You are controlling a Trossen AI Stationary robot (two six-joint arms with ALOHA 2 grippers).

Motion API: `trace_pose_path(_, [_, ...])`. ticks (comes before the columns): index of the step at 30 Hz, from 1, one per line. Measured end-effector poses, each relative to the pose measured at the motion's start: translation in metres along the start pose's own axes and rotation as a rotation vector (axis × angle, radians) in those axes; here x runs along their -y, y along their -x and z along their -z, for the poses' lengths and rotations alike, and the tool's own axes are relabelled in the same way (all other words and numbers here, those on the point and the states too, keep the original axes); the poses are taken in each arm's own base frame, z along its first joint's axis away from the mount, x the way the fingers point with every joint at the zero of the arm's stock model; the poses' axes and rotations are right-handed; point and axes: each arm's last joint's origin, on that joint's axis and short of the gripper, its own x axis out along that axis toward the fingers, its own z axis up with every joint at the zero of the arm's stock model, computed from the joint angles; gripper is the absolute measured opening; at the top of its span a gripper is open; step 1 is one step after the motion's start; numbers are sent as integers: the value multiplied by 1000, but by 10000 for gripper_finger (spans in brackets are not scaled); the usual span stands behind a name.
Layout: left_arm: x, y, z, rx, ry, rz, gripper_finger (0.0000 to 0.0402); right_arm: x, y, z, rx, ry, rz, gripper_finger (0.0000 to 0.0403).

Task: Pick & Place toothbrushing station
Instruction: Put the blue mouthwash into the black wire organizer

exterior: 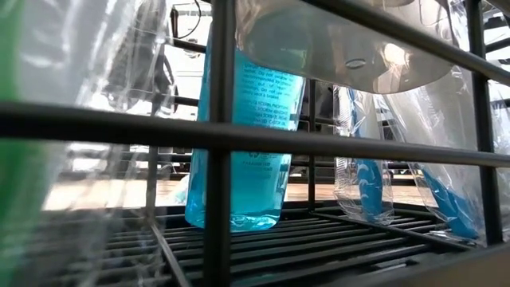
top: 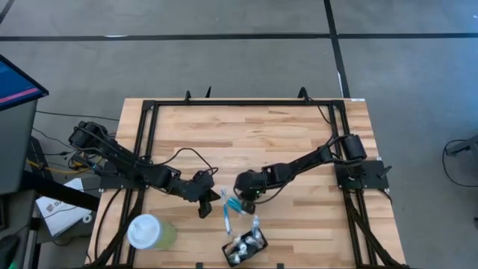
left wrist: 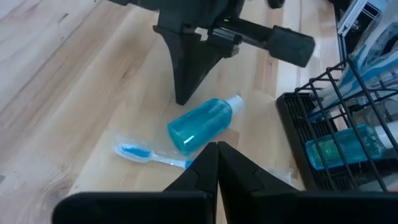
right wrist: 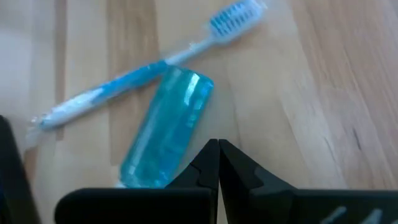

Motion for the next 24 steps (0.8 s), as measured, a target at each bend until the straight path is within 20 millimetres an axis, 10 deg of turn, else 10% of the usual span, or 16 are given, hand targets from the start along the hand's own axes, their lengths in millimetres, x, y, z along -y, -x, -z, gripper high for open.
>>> trace_pose_path(24, [0,0,0,11,-4,-13,0,-40,38,6,72,62,-5,0])
